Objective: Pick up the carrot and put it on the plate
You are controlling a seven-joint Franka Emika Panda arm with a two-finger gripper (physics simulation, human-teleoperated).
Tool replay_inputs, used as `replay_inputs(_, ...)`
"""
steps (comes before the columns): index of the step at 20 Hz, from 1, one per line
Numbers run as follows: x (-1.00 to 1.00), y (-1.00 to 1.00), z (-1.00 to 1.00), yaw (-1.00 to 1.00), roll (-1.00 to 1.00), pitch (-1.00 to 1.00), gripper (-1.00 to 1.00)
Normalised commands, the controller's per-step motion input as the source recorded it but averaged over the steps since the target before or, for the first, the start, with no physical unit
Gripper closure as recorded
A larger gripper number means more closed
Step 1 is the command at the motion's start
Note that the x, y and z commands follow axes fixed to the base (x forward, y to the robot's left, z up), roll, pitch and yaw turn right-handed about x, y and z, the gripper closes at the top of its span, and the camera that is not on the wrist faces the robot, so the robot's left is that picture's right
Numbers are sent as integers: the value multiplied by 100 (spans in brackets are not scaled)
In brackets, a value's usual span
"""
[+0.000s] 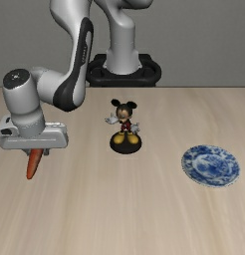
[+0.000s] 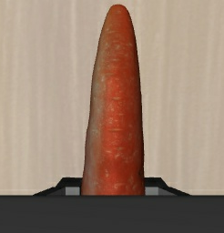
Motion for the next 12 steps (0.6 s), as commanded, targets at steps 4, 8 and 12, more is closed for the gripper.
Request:
replay_inputs(4, 0, 0, 100, 0, 0, 0, 100)
replay_inputs(8, 0, 0, 100, 0, 0, 0, 100)
replay_inputs(12, 100, 0, 0, 0, 0, 0, 100)
